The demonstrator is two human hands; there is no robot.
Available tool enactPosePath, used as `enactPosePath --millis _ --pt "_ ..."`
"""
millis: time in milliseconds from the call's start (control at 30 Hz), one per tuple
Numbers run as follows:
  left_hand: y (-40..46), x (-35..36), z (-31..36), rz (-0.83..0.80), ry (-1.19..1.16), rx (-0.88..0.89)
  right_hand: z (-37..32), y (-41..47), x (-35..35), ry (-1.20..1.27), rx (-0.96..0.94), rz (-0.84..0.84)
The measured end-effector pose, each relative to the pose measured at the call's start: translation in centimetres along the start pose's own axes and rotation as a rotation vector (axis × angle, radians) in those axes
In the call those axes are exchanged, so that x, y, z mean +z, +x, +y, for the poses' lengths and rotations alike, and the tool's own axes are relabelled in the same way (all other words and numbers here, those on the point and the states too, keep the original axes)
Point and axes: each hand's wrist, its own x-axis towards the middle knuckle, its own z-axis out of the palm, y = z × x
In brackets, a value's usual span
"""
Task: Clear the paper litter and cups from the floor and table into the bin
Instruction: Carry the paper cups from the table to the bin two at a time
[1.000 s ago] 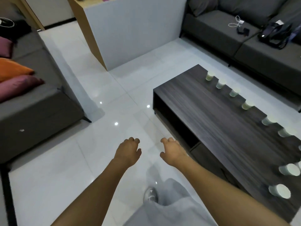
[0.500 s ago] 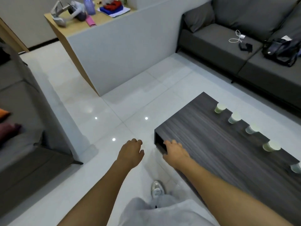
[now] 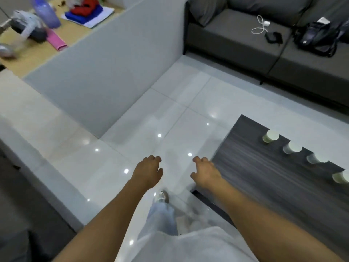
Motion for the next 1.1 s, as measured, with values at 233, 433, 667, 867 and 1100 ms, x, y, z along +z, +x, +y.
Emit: enactPosePath --millis 233,433,667,867,1100 --pt "11.6 -8.1 -2.4 -0.055 0.106 0.158 -3.5 6.3 -5.2 0.123 0.135 0.046" --pt "23.0 -12.1 1.5 -0.097 0.153 0.326 -1.5 13.4 -11.1 0.211 0.269 0.091" --pt "37.6 -17.9 8.9 -0.123 0.208 0.438 2.6 23.2 -20.8 0.301 0.356 0.141" --pt "46.8 -22.0 15.7 -0.158 0.252 0.542 6.6 27.8 -28.0 0.407 0.432 0.207" --pt "57.2 -23.9 26.3 -0.262 0.359 0.751 13.7 32.4 -33.8 0.548 0.632 0.236"
